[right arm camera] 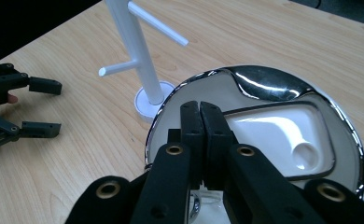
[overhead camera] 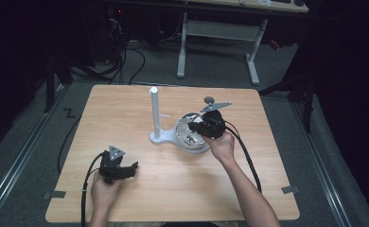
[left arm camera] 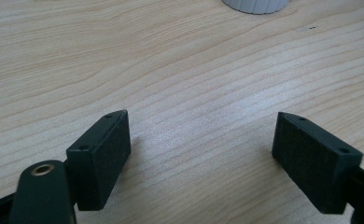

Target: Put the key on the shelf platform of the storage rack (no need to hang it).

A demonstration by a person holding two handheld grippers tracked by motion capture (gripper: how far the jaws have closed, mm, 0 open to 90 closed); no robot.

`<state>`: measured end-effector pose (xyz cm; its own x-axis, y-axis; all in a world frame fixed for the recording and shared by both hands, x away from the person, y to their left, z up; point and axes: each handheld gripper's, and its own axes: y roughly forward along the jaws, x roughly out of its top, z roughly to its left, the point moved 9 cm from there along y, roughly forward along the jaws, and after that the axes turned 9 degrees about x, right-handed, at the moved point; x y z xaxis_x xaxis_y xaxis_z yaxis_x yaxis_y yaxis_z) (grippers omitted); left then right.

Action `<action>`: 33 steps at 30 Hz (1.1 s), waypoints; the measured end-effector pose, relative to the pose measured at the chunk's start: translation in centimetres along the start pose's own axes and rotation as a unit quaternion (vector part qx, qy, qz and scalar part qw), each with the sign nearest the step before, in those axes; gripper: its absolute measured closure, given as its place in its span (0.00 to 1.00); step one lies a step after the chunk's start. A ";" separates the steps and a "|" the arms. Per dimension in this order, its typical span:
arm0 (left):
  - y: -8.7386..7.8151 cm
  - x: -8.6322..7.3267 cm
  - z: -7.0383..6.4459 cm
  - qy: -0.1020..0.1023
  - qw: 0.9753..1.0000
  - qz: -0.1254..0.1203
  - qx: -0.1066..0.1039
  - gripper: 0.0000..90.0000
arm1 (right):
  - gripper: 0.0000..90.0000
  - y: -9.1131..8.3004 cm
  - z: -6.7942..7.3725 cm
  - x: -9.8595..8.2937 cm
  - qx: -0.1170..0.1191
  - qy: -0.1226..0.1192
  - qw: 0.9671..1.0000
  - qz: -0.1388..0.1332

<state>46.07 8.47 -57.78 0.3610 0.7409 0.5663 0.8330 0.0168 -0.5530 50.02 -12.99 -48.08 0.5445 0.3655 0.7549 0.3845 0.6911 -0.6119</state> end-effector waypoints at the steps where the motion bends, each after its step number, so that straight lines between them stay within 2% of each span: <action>1: 0.0 0.0 0.0 -0.001 1.000 0.000 0.001 0.22 | 1.00 0.1 0.0 -0.1 0.001 0.004 1.000 0.003; 5: 0.0 0.0 0.0 -0.001 1.000 0.000 0.001 0.22 | 0.99 0.7 -0.1 -0.2 0.002 0.008 1.000 0.006; 11: 0.0 0.0 0.0 -0.001 1.000 0.000 0.001 0.22 | 0.99 1.7 -0.2 -0.3 0.017 0.025 1.000 0.003; 15: 0.0 0.0 0.0 -0.001 1.000 0.000 0.001 0.22 | 0.98 2.0 -0.2 -0.2 0.016 0.030 0.999 0.002; 20: 0.0 0.0 0.0 0.000 1.000 0.000 0.000 0.22 | 0.98 2.2 -0.8 0.1 0.008 0.041 0.999 -0.009; 26: 0.0 0.0 0.0 -0.001 1.000 0.000 0.001 0.22 | 0.99 2.4 -1.5 -0.1 -0.009 0.045 0.999 -0.007; 33: 0.0 0.0 0.0 0.000 1.000 0.000 0.001 0.22 | 0.88 2.3 -1.8 -0.2 -0.021 0.045 0.999 -0.005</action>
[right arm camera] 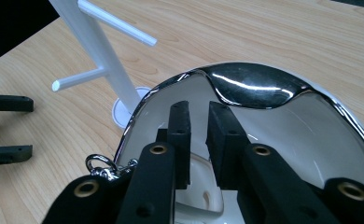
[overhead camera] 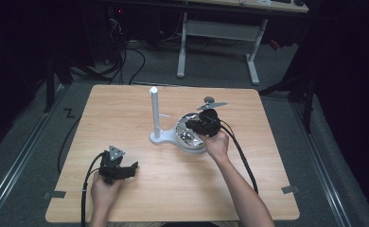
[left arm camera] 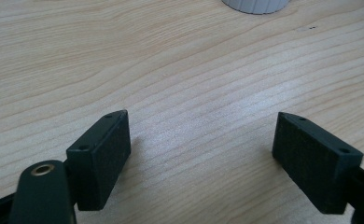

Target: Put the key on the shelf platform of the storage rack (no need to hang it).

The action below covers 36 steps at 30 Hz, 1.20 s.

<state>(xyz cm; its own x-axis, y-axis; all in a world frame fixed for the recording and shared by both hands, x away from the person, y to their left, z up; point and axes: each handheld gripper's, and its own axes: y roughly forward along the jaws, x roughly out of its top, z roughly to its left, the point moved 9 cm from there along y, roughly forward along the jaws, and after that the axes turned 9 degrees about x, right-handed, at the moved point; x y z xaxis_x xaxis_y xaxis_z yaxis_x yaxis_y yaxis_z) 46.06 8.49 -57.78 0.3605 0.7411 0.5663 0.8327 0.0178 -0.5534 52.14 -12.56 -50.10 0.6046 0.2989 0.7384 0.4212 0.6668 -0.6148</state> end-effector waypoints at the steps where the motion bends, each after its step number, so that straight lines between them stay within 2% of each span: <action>1: 0.0 0.0 0.0 0.000 1.000 0.000 0.000 0.22 | 0.87 0.0 0.0 0.0 0.000 0.000 1.000 -0.001; 12: 0.0 0.0 0.0 -0.001 1.000 0.000 0.000 0.22 | 0.71 -1.2 0.1 -0.1 -0.016 -0.014 1.000 -0.006; 16: 0.0 0.0 0.0 0.000 1.000 0.000 0.000 0.22 | 0.66 -1.9 -0.3 -0.6 -0.023 -0.016 1.000 -0.007; 19: 0.0 0.0 0.0 -0.001 1.000 0.000 0.000 0.22 | 0.64 -2.5 -0.4 -0.9 -0.024 -0.019 1.000 -0.006; 22: 0.0 0.0 0.0 -0.001 1.000 0.000 0.001 0.22 | 0.63 -3.4 -0.3 -0.9 -0.031 -0.028 0.999 -0.017; 30: 0.0 0.0 0.0 0.000 1.000 0.000 0.000 0.22 | 0.62 -5.3 -1.3 -1.6 -0.044 -0.020 0.998 -0.026; 36: 0.0 0.0 0.0 0.000 1.000 0.000 0.000 0.22 | 0.62 -6.3 -1.6 -1.8 -0.054 -0.026 0.998 -0.029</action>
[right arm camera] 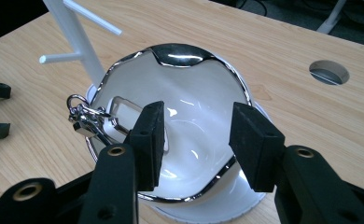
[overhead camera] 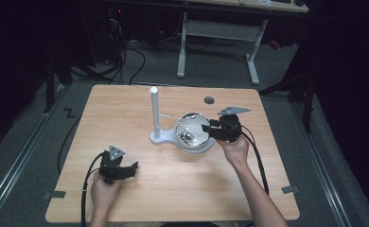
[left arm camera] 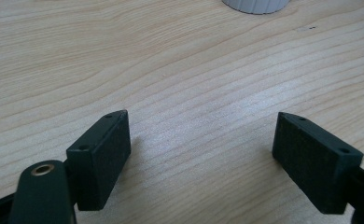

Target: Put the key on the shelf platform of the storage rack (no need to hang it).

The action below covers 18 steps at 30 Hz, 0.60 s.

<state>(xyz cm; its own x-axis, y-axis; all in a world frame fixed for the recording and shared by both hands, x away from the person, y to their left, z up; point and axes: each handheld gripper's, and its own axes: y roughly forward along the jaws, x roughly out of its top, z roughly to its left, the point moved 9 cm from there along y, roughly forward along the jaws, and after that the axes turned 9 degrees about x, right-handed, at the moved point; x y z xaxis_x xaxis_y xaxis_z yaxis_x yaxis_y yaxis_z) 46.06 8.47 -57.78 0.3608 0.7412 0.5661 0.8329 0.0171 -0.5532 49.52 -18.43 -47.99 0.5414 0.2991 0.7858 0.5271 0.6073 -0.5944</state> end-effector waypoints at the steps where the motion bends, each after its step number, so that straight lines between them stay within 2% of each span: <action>1: 0.0 0.0 0.0 -0.001 1.000 0.000 0.001 0.22 | 0.62 -0.1 -0.1 -0.1 -0.001 0.000 1.000 0.001; 4: 0.0 0.0 0.0 -0.001 1.000 -0.001 0.001 0.22 | 0.63 -0.5 -0.5 -0.5 -0.007 0.005 1.000 -0.007; 9: 0.0 0.0 0.0 0.000 1.000 0.000 0.000 0.22 | 0.62 -1.0 -1.2 -1.4 -0.010 0.017 1.000 0.000; 14: 0.0 0.0 0.0 -0.001 1.000 -0.001 0.001 0.22 | 0.61 -1.8 -1.6 -1.6 -0.018 0.013 1.000 0.004; 18: 0.0 0.0 0.0 -0.001 1.000 0.000 0.001 0.22 | 0.61 -2.5 -1.9 -1.8 -0.022 0.018 1.000 -0.004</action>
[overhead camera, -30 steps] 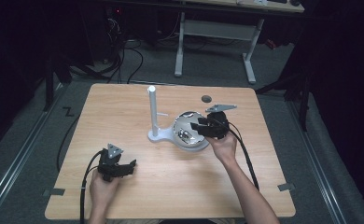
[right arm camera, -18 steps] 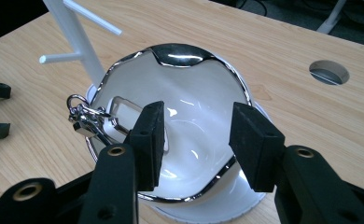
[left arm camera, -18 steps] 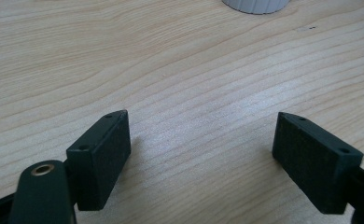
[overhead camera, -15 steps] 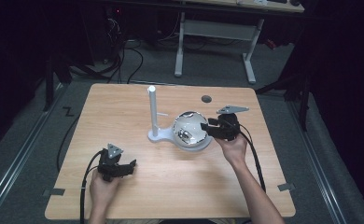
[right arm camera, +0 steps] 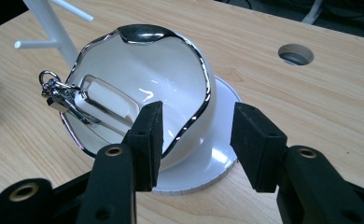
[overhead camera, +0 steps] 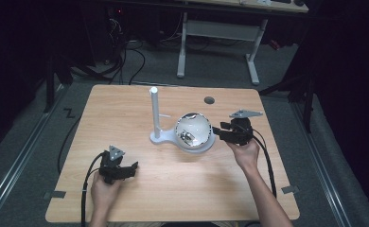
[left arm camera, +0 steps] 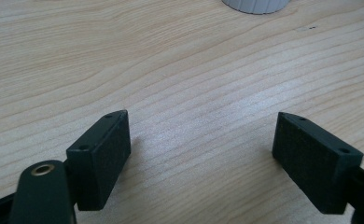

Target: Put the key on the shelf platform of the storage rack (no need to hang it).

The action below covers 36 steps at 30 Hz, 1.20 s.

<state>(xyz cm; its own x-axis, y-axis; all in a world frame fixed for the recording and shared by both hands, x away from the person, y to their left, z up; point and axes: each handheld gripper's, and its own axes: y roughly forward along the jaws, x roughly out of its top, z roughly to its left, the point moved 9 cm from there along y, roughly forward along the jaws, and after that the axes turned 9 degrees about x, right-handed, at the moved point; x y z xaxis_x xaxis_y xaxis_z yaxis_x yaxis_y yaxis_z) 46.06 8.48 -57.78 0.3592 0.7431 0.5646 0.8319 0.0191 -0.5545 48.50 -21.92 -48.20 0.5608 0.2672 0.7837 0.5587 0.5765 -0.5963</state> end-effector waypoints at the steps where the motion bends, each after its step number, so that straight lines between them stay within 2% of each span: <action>1: 0.0 0.0 0.0 0.001 1.000 0.000 0.000 0.22 | 0.60 -0.2 -0.1 0.0 0.000 0.000 1.000 -0.001; 12: 0.0 0.0 0.0 0.001 1.000 0.000 0.000 0.22 | 0.60 -2.0 -0.2 -0.3 -0.008 0.001 1.000 -0.008; 14: 0.0 0.0 0.0 0.001 1.000 0.000 -0.001 0.22 | 0.60 -2.2 -0.3 -0.4 -0.010 0.001 1.000 -0.016; 18: 0.0 0.0 0.0 0.002 1.000 0.000 -0.001 0.22 | 0.59 -2.6 -0.6 -1.0 -0.013 0.010 1.000 -0.012; 22: 0.0 0.0 0.0 0.001 1.000 0.000 -0.001 0.22 | 0.59 -3.2 -0.8 -1.2 -0.015 0.013 1.000 -0.021; 29: 0.0 0.0 0.0 0.001 1.000 0.000 -0.001 0.22 | 0.58 -4.1 -1.4 -2.0 -0.021 0.025 0.999 -0.021; 36: 0.0 0.0 0.0 0.001 1.000 0.000 0.000 0.22 | 0.58 -5.4 -1.5 -2.1 -0.024 0.027 0.999 -0.040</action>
<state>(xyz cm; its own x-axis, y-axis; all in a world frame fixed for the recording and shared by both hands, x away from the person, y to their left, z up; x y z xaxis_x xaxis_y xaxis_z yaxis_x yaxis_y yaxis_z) 46.07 8.49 -57.78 0.3590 0.7423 0.5658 0.8325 0.0194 -0.5537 45.20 -26.76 -46.83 0.5448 0.1797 0.8191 0.6307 0.5560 -0.5414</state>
